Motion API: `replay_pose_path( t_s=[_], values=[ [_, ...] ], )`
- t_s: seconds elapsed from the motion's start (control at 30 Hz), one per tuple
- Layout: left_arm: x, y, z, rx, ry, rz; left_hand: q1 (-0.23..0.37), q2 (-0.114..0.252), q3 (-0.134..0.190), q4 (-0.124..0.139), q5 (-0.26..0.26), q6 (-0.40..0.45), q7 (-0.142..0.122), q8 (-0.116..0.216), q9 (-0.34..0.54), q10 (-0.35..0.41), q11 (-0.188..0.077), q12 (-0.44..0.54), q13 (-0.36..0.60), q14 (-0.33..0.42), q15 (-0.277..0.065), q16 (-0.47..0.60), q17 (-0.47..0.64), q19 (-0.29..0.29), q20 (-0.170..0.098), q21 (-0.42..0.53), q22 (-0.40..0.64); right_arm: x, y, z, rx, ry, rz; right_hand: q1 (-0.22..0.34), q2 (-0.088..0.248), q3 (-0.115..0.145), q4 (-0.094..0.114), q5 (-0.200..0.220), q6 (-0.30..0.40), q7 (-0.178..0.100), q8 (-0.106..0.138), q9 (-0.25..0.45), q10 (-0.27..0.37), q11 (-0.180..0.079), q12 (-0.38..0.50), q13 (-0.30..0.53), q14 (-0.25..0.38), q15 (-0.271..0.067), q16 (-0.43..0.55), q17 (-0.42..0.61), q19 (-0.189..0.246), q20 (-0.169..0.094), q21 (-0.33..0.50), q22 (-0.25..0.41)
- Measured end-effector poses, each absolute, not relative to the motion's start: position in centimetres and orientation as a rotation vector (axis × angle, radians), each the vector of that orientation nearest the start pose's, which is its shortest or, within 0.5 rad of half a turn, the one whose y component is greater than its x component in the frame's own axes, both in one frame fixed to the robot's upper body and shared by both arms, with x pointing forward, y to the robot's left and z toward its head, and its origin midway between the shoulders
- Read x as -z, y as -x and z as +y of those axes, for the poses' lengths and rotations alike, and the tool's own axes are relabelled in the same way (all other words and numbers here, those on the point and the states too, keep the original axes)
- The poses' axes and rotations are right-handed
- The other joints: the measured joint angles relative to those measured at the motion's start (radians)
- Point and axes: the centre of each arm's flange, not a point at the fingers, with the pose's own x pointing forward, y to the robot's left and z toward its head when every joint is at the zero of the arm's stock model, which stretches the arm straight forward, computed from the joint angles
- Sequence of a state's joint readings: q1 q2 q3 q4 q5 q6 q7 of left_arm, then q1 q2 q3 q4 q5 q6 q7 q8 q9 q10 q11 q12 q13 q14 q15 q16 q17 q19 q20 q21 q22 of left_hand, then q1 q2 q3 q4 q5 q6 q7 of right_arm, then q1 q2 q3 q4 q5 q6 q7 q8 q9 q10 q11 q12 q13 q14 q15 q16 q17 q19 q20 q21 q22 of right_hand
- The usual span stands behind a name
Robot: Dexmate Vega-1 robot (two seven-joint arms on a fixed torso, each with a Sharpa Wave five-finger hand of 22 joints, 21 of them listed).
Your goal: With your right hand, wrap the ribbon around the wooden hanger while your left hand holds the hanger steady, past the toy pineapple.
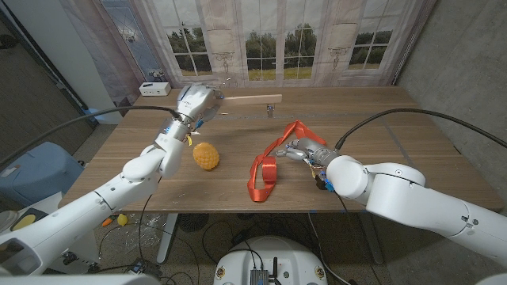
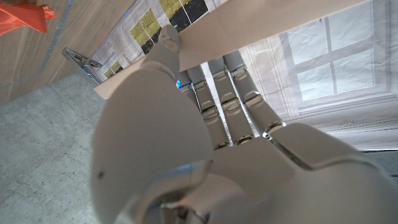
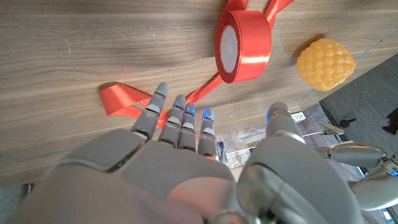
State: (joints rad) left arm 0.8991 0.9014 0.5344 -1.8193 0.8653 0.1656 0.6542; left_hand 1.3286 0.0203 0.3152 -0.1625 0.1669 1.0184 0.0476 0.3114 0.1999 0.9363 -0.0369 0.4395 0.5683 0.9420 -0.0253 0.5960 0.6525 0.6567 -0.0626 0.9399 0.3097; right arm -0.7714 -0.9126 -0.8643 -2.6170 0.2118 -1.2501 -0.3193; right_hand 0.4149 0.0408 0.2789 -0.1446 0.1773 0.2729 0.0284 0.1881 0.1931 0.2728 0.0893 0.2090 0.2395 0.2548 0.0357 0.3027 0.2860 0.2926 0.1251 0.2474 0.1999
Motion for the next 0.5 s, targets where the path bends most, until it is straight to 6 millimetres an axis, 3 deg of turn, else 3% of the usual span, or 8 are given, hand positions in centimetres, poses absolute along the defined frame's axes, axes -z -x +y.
replay_pose_path(
  t_s=[0.1, 0.2, 0.23, 0.37, 0.4, 0.5],
  values=[
    [-4.4, -52.8, 25.5, -0.563, -1.514, -1.193, 0.004, -0.004, 0.0, 0.0, 0.0, 0.004, -0.001, -0.001, 0.0, 0.003, -0.003, 0.0, 0.0, 0.005, -0.005, -0.001, 0.004, -0.007, 0.0, 0.001, -0.002, 5.1, -43.2, -11.5, -0.176, 1.066, -0.174, 0.0, 0.0, 0.0, 0.0, 0.0, -0.009, -0.002, 0.0, 0.0, -0.009, 0.002, 0.0, 0.0, -0.009, -0.002, -0.007, 0.0, 0.0, 0.0, -0.004, 0.0],
    [-4.3, -52.8, 25.6, -0.563, -1.517, -1.189, 0.004, -0.004, 0.0, 0.0, -0.001, 0.004, -0.001, -0.003, 0.0, 0.003, -0.003, -0.007, 0.0, 0.005, -0.005, -0.001, 0.004, -0.007, 0.0, 0.007, -0.006, 5.1, -43.4, -12.1, -0.14, 1.076, -0.16, 0.0, 0.0, -0.004, 0.004, 0.0, -0.012, 0.002, 0.0, 0.0, -0.014, 0.004, 0.0, 0.001, -0.011, 0.0, -0.007, 0.004, -0.005, 0.005, -0.004, 0.0],
    [-4.3, -52.7, 25.6, -0.561, -1.512, -1.196, 0.004, -0.004, 0.0, 0.0, -0.002, 0.004, -0.001, -0.003, 0.0, 0.003, -0.003, -0.008, 0.0, 0.005, -0.005, -0.001, 0.004, -0.007, 0.0, 0.008, -0.006, 5.1, -43.2, -10.7, -0.162, 1.092, -0.176, 0.0, 0.0, -0.004, 0.004, 0.0, -0.012, 0.002, 0.0, 0.0, -0.018, 0.007, 0.0, 0.003, -0.011, 0.0, -0.007, 0.004, -0.005, 0.005, -0.004, 0.0],
    [-4.2, -52.7, 25.8, -0.562, -1.514, -1.192, 0.004, -0.004, 0.0, 0.0, -0.002, 0.004, -0.001, -0.004, 0.0, 0.003, -0.003, -0.008, 0.0, 0.005, -0.005, -0.001, 0.004, -0.011, 0.003, 0.011, -0.008, 5.5, -43.2, -11.1, -0.131, 1.089, -0.162, -0.004, -0.004, -0.008, 0.008, 0.0, -0.018, 0.007, 0.0, 0.0, -0.023, 0.013, 0.0, 0.005, -0.016, 0.005, -0.007, 0.004, -0.005, 0.005, -0.004, 0.0],
    [-4.1, -52.6, 25.7, -0.562, -1.508, -1.2, 0.004, -0.004, 0.0, 0.0, -0.002, 0.004, -0.001, -0.004, 0.0, 0.003, -0.003, -0.008, 0.001, 0.005, -0.005, -0.001, 0.006, -0.011, 0.003, 0.015, -0.009, 5.0, -43.4, -9.8, -0.142, 1.115, -0.186, -0.004, -0.004, -0.008, 0.008, 0.0, -0.018, 0.007, 0.0, 0.0, -0.023, 0.013, 0.0, 0.005, -0.016, 0.005, -0.007, 0.004, -0.005, 0.006, -0.004, 0.0],
    [-4.0, -52.7, 25.9, -0.562, -1.508, -1.199, 0.004, -0.004, 0.0, 0.0, -0.002, 0.004, -0.001, -0.006, 0.0, 0.003, -0.003, -0.008, 0.006, 0.009, -0.002, -0.001, 0.008, -0.011, 0.003, 0.016, -0.009, 5.0, -43.4, -9.6, -0.125, 1.119, -0.187, -0.009, -0.009, -0.008, 0.008, 0.0, -0.018, 0.007, 0.0, 0.003, -0.024, 0.013, 0.0, 0.005, -0.016, 0.005, -0.007, 0.004, -0.005, 0.005, -0.004, 0.0]
  ],
)
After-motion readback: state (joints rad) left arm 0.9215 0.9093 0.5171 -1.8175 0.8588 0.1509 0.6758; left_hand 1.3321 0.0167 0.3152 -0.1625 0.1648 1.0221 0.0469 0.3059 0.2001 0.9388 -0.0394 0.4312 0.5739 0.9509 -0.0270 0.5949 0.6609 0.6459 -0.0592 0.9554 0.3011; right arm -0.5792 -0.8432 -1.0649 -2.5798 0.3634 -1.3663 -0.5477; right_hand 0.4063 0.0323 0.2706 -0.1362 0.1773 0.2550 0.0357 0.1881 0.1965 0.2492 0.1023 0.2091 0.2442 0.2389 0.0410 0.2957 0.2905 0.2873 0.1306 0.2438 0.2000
